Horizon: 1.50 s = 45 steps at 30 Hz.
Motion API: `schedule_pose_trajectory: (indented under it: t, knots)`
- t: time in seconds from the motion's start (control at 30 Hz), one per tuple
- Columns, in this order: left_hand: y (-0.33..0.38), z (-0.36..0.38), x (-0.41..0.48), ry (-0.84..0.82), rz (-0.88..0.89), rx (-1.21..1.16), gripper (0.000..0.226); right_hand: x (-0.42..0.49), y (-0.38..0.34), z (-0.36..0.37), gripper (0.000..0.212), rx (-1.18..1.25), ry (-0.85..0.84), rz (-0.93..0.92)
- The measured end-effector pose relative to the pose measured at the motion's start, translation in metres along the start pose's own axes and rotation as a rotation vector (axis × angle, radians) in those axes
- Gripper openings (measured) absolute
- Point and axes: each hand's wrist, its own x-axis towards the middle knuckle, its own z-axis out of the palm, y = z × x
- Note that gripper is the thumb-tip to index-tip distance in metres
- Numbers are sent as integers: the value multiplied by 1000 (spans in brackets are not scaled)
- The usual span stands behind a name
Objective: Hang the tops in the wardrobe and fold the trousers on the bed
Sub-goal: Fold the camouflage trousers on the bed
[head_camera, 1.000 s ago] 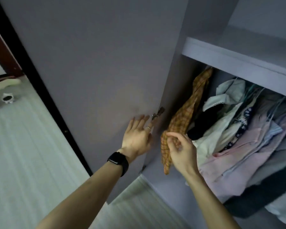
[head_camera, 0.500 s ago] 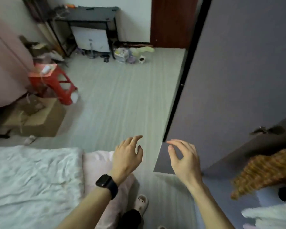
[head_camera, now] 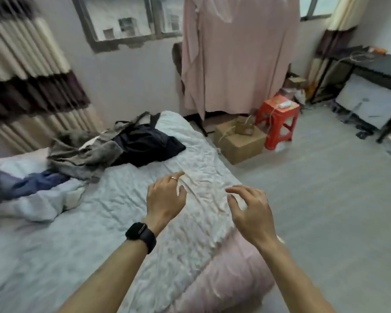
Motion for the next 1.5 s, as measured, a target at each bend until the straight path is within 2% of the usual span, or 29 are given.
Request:
schedule_pose_trajectory:
  t: [0.1, 0.3, 0.5, 0.7, 0.8, 1.0, 1.17, 1.23, 1.37, 1.5]
  knots:
    - [-76, -35, 10, 92, -169, 28, 45, 38, -47, 60, 18, 20, -127, -139]
    - [-203, -84, 25, 177, -364, 100, 46, 93, -121, 173, 21, 47, -340, -251]
    - [-316, -110, 31, 136, -540, 193, 45, 132, -176, 283, 25, 19, -502, -333]
    - [-406, -99, 53, 68, -620, 252, 47, 169, -182, 394, 29, -118, -669, -388]
    - [-445, -77, 75, 31, -635, 268, 44, 190, -166, 449, 33, -204, -742, -393]
    - [-526, 46, 135, -120, -644, 310, 47, 218, -84, 605, 46, -513, -938, -548]
    - [-579, 146, 186, -215, -571, 388, 54, 229, 5, 714, 63, -732, -1112, -483]
    - [-597, 178, 200, -219, -513, 445, 55, 223, 43, 745, 64, -734, -1094, -471]
    - [-632, 235, 222, -275, -466, 544, 68, 183, 111, 780, 63, -623, -953, -466]
    - [-669, 260, 250, -153, -277, 731, 82, 174, 132, 796, 61, -554, -828, -506]
